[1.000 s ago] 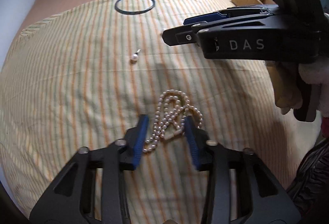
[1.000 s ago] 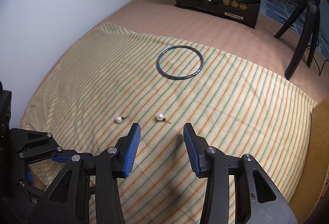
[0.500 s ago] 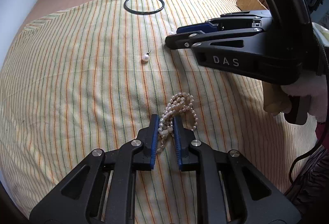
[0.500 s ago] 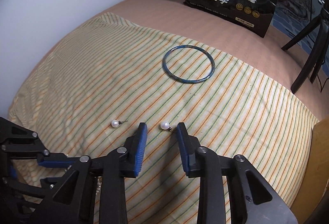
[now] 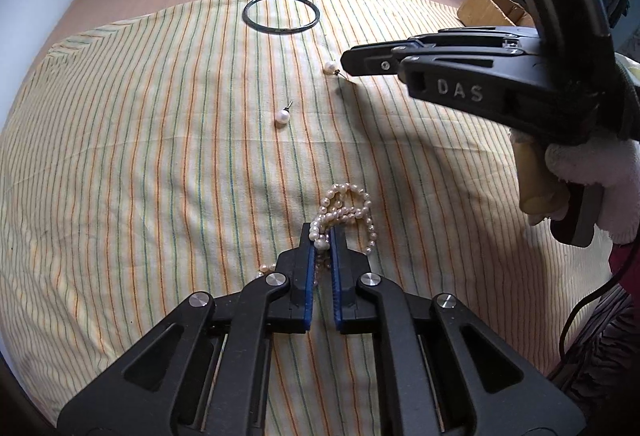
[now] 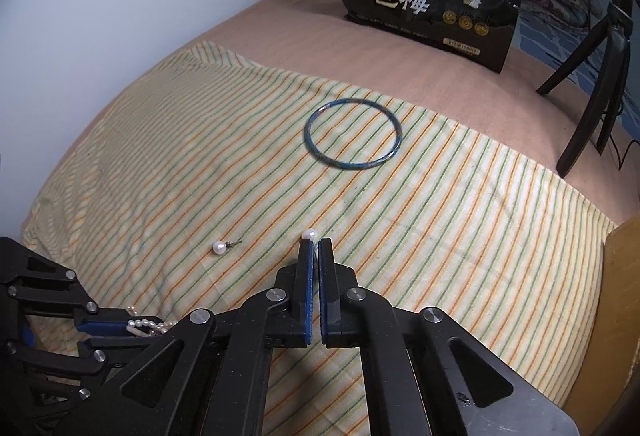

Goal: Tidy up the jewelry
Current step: 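Close left tool on the pearl necklace while right tool grips a pearl earring, then carry the necklace in left tool while right tool carries the earring to the box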

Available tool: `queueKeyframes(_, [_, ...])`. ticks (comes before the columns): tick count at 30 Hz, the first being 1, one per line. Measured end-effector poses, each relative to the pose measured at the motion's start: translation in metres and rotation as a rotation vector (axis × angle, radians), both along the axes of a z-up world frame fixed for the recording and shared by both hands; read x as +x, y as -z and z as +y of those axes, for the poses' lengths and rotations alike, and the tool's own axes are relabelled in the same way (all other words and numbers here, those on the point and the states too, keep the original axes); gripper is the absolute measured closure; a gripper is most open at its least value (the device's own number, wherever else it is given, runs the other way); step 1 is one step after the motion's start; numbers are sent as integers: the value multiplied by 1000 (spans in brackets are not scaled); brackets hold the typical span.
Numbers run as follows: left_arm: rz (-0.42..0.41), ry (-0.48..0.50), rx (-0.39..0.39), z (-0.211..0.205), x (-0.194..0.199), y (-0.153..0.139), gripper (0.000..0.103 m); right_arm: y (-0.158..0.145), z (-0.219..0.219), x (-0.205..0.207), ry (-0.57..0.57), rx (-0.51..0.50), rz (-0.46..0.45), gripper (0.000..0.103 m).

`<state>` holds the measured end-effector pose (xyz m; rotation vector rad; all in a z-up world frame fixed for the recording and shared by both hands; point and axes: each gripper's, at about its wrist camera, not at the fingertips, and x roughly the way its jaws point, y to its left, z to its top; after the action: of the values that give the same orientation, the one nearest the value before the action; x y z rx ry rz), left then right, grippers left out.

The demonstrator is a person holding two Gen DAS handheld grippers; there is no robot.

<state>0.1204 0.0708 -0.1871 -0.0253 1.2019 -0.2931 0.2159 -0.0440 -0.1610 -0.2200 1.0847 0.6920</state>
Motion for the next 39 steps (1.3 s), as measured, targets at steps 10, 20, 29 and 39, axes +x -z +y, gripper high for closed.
queueKeyframes(10, [1,-2,3,-4,-2,-1,98,-3,6,0,-25,9,-6,88])
queueKeyframes(20, [1,-5,1,-5,0,-1,98,12,13,3,-41,-24,-24,96])
queueKeyframes(29, [-61,-23,-49,-6,2,-27,98,-9,3,-4,-6,-5,-49,96])
queueKeyframes(39, [-165,-50,-123,-10,1,-73,98,-63,-28,-25,55,67,-95,96])
